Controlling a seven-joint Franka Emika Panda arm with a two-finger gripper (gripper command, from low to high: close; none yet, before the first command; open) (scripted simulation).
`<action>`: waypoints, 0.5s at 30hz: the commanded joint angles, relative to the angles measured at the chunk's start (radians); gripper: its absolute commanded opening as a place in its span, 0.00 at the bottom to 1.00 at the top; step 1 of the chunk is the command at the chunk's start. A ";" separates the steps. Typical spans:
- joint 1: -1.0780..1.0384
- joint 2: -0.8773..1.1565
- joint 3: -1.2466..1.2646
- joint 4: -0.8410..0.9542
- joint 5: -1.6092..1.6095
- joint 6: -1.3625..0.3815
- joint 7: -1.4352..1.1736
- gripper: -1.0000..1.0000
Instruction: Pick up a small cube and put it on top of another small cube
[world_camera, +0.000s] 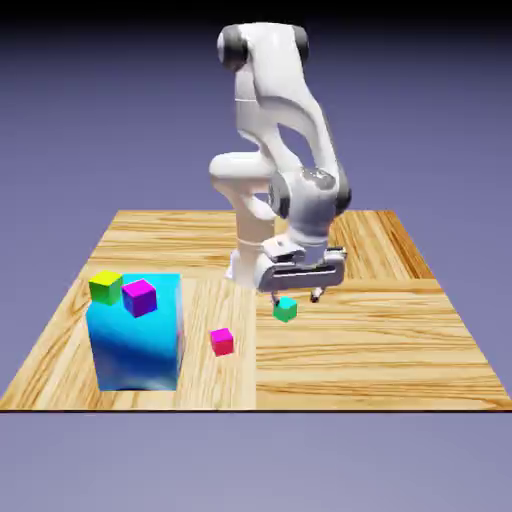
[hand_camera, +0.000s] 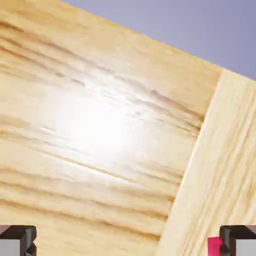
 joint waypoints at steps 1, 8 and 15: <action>-0.003 0.035 0.014 0.014 -0.012 -0.044 0.005 0.50; 0.022 0.281 0.110 0.111 -0.096 -0.348 0.040 0.50; 0.047 0.527 0.207 0.208 -0.180 -0.652 0.074 0.50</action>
